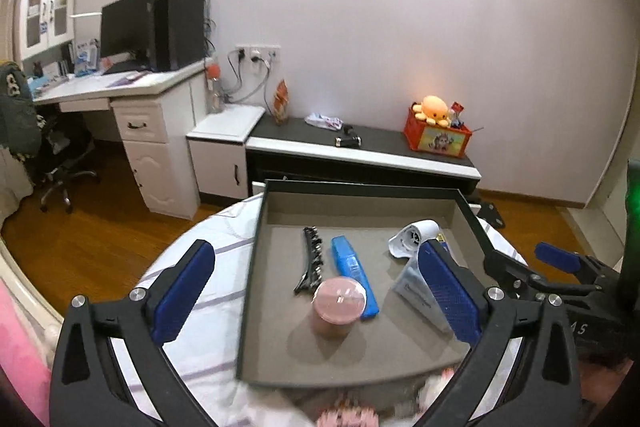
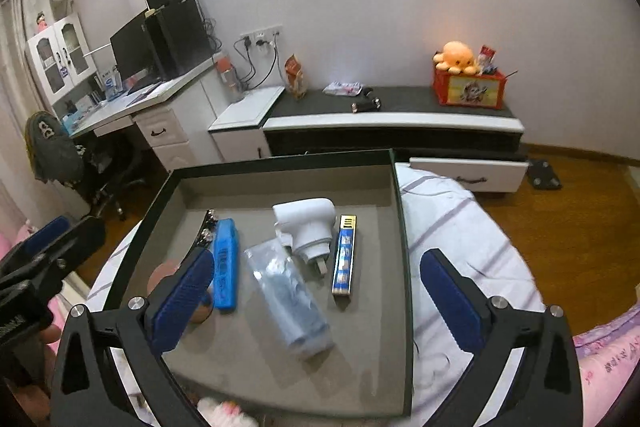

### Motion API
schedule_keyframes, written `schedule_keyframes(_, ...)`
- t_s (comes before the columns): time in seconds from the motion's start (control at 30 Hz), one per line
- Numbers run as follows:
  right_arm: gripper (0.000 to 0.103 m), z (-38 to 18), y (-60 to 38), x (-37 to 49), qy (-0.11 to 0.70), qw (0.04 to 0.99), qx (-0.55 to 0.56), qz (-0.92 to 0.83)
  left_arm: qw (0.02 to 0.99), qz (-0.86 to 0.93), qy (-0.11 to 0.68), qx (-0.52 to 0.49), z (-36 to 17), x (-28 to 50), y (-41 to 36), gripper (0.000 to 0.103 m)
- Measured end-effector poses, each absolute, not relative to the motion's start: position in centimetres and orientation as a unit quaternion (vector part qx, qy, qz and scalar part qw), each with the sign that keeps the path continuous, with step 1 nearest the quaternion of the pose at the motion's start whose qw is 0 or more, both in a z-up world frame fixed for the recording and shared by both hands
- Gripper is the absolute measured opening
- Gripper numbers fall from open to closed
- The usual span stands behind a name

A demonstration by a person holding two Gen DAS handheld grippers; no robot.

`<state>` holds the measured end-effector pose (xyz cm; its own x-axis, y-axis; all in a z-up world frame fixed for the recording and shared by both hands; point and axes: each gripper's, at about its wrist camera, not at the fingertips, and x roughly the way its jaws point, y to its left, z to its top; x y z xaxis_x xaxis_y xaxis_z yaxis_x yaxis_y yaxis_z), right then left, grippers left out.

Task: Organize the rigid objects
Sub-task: 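Carry both items into the dark box and open both tools, then withdraw both tools from the box toward the remaining table items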

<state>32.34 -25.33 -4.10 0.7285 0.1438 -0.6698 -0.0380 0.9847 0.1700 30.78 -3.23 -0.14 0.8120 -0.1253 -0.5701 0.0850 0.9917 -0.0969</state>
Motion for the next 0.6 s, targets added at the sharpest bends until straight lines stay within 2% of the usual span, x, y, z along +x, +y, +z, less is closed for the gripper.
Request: schedule_keyframes(0.6,0.103,-0.2,-25.5,19.7,0.313,0.945,0.090,0.023,0.955,-0.016,0.293,-0.048,0.0,18.5,0.1,0.103)
